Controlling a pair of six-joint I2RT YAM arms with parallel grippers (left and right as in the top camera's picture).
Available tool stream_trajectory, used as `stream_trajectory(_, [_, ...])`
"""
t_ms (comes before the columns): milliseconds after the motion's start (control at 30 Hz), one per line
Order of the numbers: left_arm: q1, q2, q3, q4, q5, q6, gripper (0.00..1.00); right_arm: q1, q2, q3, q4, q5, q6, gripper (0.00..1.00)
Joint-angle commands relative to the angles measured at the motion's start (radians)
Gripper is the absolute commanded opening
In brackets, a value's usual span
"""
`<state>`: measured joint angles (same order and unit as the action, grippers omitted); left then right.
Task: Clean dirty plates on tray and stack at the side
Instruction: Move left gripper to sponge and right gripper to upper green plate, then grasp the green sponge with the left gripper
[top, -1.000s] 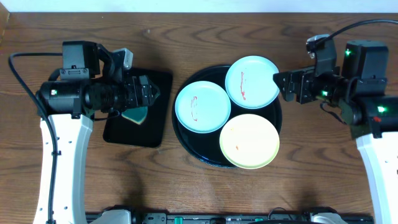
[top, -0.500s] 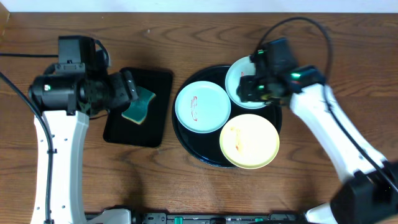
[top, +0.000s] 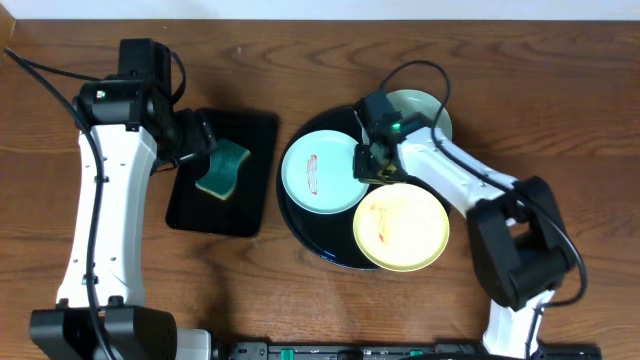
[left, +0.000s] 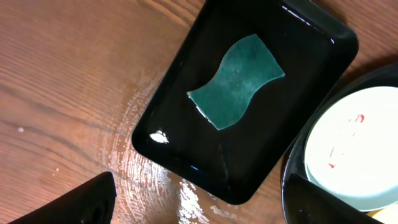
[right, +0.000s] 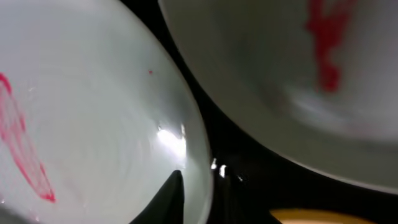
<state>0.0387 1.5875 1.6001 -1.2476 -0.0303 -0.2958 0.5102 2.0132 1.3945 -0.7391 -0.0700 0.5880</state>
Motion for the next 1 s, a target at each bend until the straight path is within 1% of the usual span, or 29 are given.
stream_trajectory(0, [0.004, -0.004, 0.011, 0.014, -0.020, 0.007, 0.87, 0.026, 0.031, 0.024, 0.040, 0.027, 0.035, 0.16])
stream_trajectory(100, [0.004, -0.003, 0.008, 0.026, -0.020, 0.041, 0.87, 0.038, 0.054, 0.024, 0.058, 0.072, 0.072, 0.13])
stream_trajectory(300, [0.004, 0.014, 0.006, 0.039, -0.019, 0.074, 0.85, 0.047, 0.080, 0.024, 0.072, 0.092, 0.081, 0.10])
stream_trajectory(367, [0.004, 0.026, 0.005, 0.044, -0.018, 0.077, 0.83, 0.047, 0.082, 0.024, 0.078, 0.092, 0.081, 0.03])
stream_trajectory(400, [0.004, 0.034, 0.002, 0.047, -0.017, 0.082, 0.82, 0.047, 0.082, 0.024, 0.079, 0.092, 0.082, 0.01])
stream_trajectory(500, [0.004, 0.062, -0.015, 0.063, -0.004, 0.123, 0.80, 0.047, 0.082, 0.022, 0.085, 0.093, 0.085, 0.01])
stream_trajectory(733, [0.004, 0.200, -0.033, 0.103, -0.003, 0.278, 0.80, 0.047, 0.082, 0.017, 0.094, 0.096, 0.084, 0.01])
stream_trajectory(800, [0.004, 0.238, -0.033, 0.117, 0.044, 0.345, 0.79, 0.047, 0.082, 0.017, 0.093, 0.096, 0.084, 0.01])
stream_trajectory(867, [0.004, 0.279, -0.033, 0.124, 0.124, 0.433, 0.77, 0.048, 0.082, 0.017, 0.093, 0.096, 0.084, 0.01])
stream_trajectory(967, [0.004, 0.336, -0.033, 0.125, 0.151, 0.489, 0.75, 0.048, 0.082, 0.017, 0.093, 0.097, 0.084, 0.01])
